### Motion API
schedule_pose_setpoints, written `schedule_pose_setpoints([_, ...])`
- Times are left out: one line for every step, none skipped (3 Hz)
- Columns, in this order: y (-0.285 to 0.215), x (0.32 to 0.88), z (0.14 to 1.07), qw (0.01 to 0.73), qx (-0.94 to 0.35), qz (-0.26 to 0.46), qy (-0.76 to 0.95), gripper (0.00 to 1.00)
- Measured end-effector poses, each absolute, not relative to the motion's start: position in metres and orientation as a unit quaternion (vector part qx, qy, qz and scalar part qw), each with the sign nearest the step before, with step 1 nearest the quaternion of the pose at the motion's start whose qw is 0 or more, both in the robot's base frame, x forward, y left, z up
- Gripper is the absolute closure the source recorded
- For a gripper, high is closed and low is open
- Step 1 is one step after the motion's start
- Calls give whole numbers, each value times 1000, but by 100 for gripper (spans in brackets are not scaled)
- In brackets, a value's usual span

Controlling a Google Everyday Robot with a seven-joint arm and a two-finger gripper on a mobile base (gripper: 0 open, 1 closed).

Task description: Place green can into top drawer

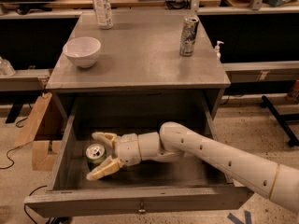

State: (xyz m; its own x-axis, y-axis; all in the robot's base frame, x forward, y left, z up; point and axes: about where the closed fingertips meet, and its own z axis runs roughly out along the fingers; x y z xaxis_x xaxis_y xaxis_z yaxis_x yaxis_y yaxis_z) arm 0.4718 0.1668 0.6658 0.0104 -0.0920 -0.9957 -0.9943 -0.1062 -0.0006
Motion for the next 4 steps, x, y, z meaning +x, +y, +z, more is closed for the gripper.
schedule_pose_setpoints([167, 472, 666, 450, -550, 501, 494, 0])
schedule_pose_setpoints([158, 467, 686, 461, -557, 490, 487, 0])
schedule_pose_setpoints([136, 452, 714, 470, -569, 465, 488, 0])
schedule_pose_setpoints([95, 449, 745, 487, -578, 429, 494, 0])
